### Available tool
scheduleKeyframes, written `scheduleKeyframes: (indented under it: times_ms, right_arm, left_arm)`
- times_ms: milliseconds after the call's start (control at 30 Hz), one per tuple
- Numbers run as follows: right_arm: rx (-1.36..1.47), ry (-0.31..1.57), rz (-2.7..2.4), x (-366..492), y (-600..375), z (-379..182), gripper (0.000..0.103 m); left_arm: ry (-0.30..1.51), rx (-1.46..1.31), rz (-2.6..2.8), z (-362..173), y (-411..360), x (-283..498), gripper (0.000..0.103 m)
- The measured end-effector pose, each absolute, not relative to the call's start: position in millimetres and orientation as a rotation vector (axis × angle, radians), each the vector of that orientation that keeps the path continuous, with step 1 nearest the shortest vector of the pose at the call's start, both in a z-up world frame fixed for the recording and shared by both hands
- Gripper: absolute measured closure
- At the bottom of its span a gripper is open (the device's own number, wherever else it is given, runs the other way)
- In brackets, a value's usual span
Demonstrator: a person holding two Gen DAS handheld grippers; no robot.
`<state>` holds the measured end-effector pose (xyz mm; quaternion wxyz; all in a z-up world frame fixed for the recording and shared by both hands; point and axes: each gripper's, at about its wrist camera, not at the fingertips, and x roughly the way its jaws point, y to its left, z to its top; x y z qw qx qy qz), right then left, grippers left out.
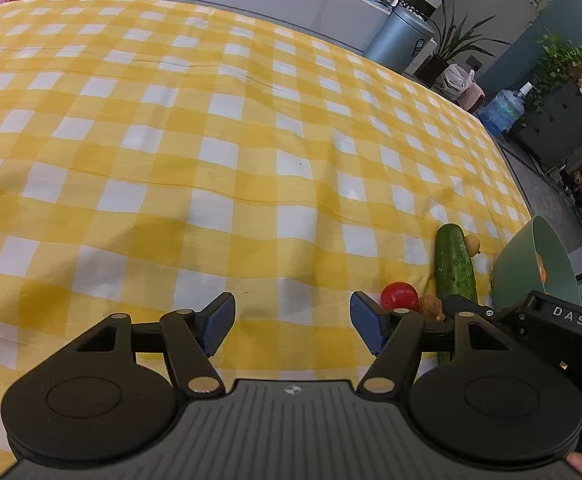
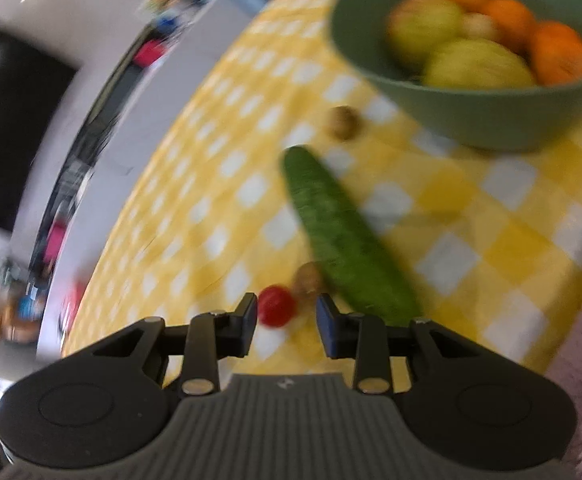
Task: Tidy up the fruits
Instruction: 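Move both tools back toward the cucumber and remaining kiwis, then grasp a small brown kiwi beside the cucumber with the right tool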
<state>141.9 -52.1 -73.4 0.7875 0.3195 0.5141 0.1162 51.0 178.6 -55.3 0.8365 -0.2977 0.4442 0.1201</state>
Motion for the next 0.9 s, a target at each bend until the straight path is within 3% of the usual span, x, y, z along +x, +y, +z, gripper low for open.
scheduleKeyframes:
  times_ms: [433, 567, 833, 900]
  right_arm:
    - [0.797, 1.031, -0.003, 127.9, -33.1, -82.6, 0.073]
    - [0.755, 0.967, -0.041, 124.0, -16.9, -81.6, 0.060]
    - [0.768, 0.890, -0.158, 115.5, -6.0, -83.3, 0.060]
    - [0.720, 0.885, -0.178, 116.3, 0.2, -81.6, 0.067]
  left_arm:
    - [0.921, -0.731, 0.265, -59.4, 197.1, 46.8, 0.026]
    - [0.910, -0.750, 0.274, -59.6, 202.0, 45.1, 0.026]
    - [0.910, -0.762, 0.291, -62.5, 206.3, 44.1, 0.026]
    - [0.910, -0.761, 0.291, -62.7, 206.0, 44.4, 0.026]
